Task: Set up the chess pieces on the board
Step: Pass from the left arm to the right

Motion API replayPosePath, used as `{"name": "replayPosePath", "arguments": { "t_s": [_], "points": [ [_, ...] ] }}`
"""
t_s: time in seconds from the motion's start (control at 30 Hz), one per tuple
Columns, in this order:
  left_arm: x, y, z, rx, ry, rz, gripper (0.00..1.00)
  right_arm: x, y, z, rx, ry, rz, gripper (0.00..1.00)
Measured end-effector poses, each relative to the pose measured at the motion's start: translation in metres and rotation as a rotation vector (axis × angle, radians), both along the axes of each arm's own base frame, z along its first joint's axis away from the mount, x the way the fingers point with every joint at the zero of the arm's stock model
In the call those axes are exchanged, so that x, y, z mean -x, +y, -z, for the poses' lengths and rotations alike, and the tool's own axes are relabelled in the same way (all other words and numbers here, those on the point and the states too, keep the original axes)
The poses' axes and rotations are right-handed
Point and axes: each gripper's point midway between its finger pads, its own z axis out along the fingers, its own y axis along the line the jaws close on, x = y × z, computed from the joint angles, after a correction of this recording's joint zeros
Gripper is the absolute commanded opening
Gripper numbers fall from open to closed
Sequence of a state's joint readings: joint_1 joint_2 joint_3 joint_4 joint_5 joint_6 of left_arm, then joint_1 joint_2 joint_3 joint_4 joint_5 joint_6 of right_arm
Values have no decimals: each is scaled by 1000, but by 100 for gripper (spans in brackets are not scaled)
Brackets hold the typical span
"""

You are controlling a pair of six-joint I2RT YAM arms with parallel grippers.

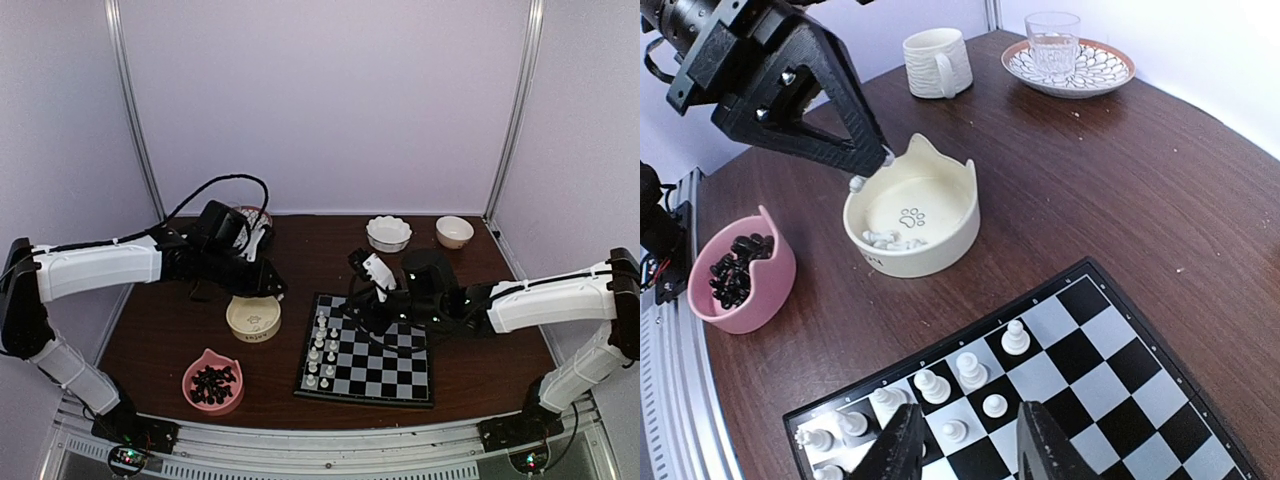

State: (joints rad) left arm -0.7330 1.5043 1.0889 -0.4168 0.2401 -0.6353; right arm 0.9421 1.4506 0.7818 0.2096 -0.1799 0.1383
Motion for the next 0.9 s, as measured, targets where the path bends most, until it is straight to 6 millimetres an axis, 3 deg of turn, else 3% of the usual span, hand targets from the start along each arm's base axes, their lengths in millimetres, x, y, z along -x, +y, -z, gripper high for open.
{"name": "replayPosePath", "arguments": {
  "t_s": [0.1,0.23,0.6,0.7,0.9],
  "points": [
    [0,-22,-19,180,28,-14,14,4,0,-5,-39,-18,-17,36],
    [1,-42,-27,367,100,-45,14,10,3,-9,-68,-37,-36,37],
    [15,-95,-48,589,184,-83,13,15,8,-15,-78,-77,-33,37],
    [17,-106,-46,622,201,-86,13,12,7,-16,-75,-83,-15,36],
    [15,-116,-23,615,250,-115,13,5,2,-16,-66,-96,32,33]
  ]
}}
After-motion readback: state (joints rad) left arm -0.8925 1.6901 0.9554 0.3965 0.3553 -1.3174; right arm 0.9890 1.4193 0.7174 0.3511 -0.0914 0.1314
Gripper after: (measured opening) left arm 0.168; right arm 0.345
